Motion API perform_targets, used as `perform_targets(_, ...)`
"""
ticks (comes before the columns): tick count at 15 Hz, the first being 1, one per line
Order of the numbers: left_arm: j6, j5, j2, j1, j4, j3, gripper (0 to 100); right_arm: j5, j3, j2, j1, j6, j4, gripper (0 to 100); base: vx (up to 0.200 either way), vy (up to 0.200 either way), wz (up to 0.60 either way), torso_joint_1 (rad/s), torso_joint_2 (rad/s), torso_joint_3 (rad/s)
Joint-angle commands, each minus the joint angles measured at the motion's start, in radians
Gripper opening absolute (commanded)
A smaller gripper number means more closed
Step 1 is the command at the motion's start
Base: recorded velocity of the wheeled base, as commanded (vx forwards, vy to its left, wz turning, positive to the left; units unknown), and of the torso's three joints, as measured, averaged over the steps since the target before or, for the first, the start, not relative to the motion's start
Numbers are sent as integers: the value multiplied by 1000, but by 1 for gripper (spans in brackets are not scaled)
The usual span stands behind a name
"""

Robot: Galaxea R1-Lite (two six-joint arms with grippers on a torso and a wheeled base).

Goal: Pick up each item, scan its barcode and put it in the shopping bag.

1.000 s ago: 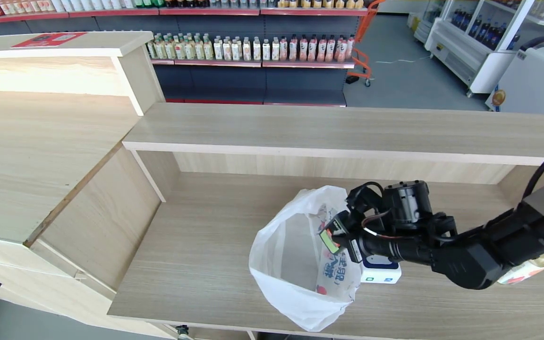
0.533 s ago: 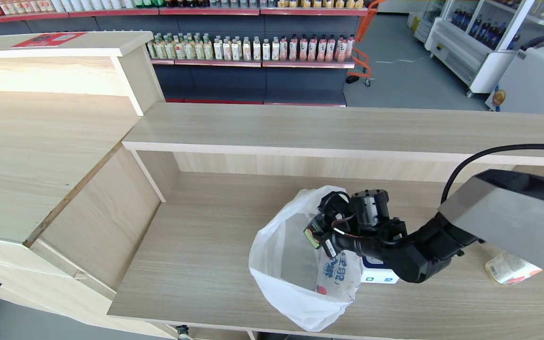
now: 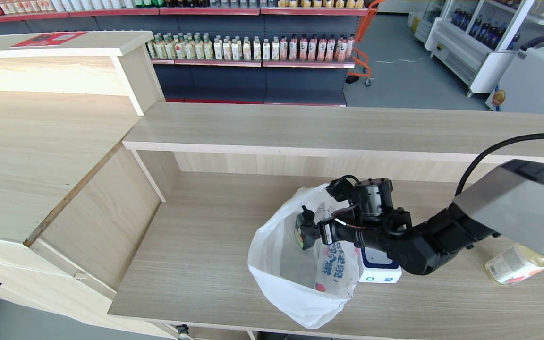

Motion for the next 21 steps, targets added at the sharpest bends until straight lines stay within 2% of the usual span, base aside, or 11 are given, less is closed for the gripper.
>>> perform_targets(1, 0, 0, 0, 0, 0, 0, 100, 30, 41, -253, -62, 128, 148, 100, 0, 0, 0, 0, 0, 0)
perform_targets(3, 0, 0, 0, 0, 0, 0, 100, 78, 127, -478, -151, 195, 318, 100, 0, 0, 0, 0, 0, 0)
perform_targets(4, 0, 0, 0, 0, 0, 0, 100, 84, 156, -541, -183, 195, 356, 100, 0, 0, 0, 0, 0, 0)
perform_targets(5, 0, 0, 0, 0, 0, 0, 100, 84, 226, -678, -252, 186, 434, 100, 0, 0, 0, 0, 0, 0)
perform_targets(6, 0, 0, 0, 0, 0, 0, 100, 58, 295, -842, -338, 149, 516, 100, 0, 0, 0, 0, 0, 0)
perform_targets(9, 0, 0, 0, 0, 0, 0, 100, -4, 466, -1227, -488, 108, 675, 100, 0, 0, 0, 0, 0, 0)
perform_targets(11, 0, 0, 0, 0, 0, 0, 100, -51, 553, -1466, -514, 87, 744, 100, 0, 0, 0, 0, 0, 0)
perform_targets(15, 0, 0, 0, 0, 0, 0, 100, -132, 639, -1788, -528, 64, 930, 100, 0, 0, 0, 0, 0, 0)
perform_targets(18, 0, 0, 0, 0, 0, 0, 100, -137, 726, -2041, -531, 62, 1042, 100, 0, 0, 0, 0, 0, 0)
perform_targets(21, 0, 0, 0, 0, 0, 0, 100, -220, 799, -2080, -534, 67, 1073, 100, 0, 0, 0, 0, 0, 0)
